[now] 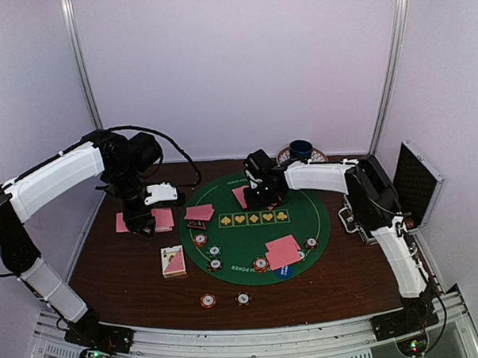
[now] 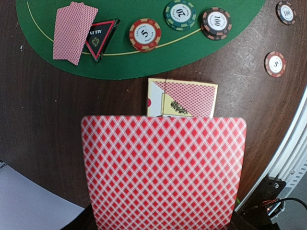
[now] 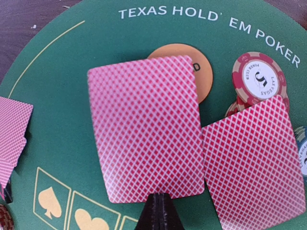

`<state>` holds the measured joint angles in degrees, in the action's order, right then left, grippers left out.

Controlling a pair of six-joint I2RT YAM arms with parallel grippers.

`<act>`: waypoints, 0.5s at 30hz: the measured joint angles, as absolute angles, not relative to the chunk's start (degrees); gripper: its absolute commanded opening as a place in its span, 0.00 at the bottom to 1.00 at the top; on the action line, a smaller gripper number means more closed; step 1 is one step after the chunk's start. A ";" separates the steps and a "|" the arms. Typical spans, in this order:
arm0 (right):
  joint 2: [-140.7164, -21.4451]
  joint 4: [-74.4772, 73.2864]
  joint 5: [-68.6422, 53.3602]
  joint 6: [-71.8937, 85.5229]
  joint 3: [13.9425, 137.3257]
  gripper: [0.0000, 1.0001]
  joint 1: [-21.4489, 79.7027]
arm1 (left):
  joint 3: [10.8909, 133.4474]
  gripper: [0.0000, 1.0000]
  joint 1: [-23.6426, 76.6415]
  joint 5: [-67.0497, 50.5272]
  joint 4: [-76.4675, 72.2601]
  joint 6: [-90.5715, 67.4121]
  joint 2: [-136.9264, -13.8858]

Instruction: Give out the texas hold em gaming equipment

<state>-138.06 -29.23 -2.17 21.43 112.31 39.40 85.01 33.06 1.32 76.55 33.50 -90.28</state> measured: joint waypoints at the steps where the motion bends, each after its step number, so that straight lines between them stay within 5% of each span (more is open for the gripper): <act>1: -137.58 -29.26 -2.57 21.50 111.90 0.06 39.40 | 85.01 0.00 33.06 1.32 76.58 33.50 -90.28; 8: -129.56 -27.62 -5.61 23.29 107.79 0.35 39.40 | 85.01 0.00 33.06 1.32 76.58 33.50 -90.28; 11: -125.32 -26.09 -7.42 24.82 105.71 0.94 39.40 | 85.01 0.00 33.06 1.32 76.58 33.52 -90.28; 15: -120.38 -25.08 -9.19 25.71 101.91 1.00 39.92 | 84.99 0.00 33.06 1.32 76.58 33.52 -90.28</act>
<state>-120.38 -25.08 -9.19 25.71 101.91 39.92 84.99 33.06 1.32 76.58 33.52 -90.28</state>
